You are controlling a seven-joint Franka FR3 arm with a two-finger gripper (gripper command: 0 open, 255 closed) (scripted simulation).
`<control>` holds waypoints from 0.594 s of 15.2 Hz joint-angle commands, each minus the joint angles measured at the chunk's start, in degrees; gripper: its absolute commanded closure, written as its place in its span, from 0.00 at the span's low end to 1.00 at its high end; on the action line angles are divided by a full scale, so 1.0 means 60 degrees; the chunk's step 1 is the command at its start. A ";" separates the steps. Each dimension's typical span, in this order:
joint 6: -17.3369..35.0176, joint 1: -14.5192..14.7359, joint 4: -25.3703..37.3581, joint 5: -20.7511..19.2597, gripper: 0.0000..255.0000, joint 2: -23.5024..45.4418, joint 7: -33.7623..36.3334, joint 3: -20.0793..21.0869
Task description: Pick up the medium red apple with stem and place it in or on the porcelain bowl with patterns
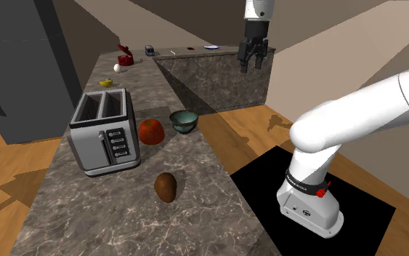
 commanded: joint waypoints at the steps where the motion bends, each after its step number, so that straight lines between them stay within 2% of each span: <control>1: 0.0000 0.0000 0.0000 0.0000 0.00 0.0000 0.0000 0.0000; 9: 0.1862 0.0719 0.0280 0.0512 0.00 0.1990 0.0218 0.0913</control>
